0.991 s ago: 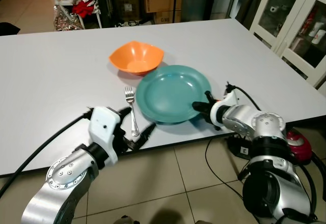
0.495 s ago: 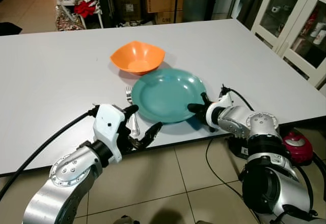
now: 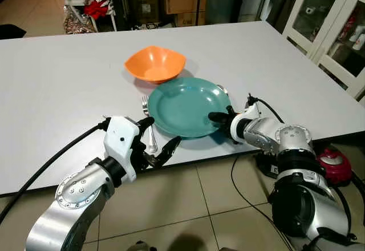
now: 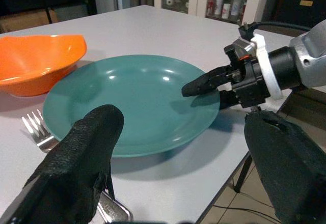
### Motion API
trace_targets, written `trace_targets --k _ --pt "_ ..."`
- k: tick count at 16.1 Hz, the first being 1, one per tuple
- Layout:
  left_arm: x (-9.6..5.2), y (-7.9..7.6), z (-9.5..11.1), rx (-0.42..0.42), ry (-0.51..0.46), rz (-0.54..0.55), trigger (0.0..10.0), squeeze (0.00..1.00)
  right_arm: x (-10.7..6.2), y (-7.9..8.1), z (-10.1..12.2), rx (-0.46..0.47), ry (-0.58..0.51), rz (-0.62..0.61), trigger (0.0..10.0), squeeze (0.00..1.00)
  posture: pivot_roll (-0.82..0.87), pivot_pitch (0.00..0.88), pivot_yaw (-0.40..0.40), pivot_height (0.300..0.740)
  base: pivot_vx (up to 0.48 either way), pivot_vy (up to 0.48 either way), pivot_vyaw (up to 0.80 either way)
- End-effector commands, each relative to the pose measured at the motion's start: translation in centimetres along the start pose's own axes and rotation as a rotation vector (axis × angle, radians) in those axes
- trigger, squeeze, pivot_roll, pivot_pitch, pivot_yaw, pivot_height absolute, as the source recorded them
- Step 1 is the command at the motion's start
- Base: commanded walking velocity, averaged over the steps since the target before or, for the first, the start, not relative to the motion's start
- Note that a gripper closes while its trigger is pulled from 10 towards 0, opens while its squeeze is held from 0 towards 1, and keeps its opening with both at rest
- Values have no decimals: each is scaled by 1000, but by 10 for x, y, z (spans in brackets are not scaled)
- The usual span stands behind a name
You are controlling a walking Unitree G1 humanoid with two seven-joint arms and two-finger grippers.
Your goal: Setting the table
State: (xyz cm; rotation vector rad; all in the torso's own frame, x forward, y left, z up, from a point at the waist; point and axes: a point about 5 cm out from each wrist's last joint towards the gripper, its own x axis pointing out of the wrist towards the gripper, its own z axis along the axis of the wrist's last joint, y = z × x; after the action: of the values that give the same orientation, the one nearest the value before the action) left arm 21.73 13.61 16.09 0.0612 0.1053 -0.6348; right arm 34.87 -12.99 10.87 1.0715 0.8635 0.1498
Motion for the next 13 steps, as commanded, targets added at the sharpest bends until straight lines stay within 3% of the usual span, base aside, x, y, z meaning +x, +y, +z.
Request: trace_targets --k 1,7,10,11,12,13 --pt "-2 1 2 1 -5 6 10000 0 -8 0 6 -11 -15 10 10000 1000 -37 17 12 740 0 0 0" --pt "-5 -5 -1 -28 -15 -8 10000 0 -53 1 18 -87 -10 119 10000 1000 -66 5 21 740 0 0 0" --pt "-14 -5 -5 -68 -2 15 10000 0 -88 1 7 -326 -31 119 10000 1000 -85 0 29 740 0 0 0" --pt "-18 -5 -7 -70 4 41 10000 0 -104 3 2 -478 -78 97 10000 0 -94 0 36 740 0 0 0" --pt "-22 -3 -9 -54 6 86 10000 0 -113 8 -5 -651 -127 68 10000 0 -96 0 42 740 0 0 0" --pt "-25 0 -9 -24 -1 152 10000 0 -117 13 -7 -742 -215 55 10000 0 -101 0 49 740 0 0 0"
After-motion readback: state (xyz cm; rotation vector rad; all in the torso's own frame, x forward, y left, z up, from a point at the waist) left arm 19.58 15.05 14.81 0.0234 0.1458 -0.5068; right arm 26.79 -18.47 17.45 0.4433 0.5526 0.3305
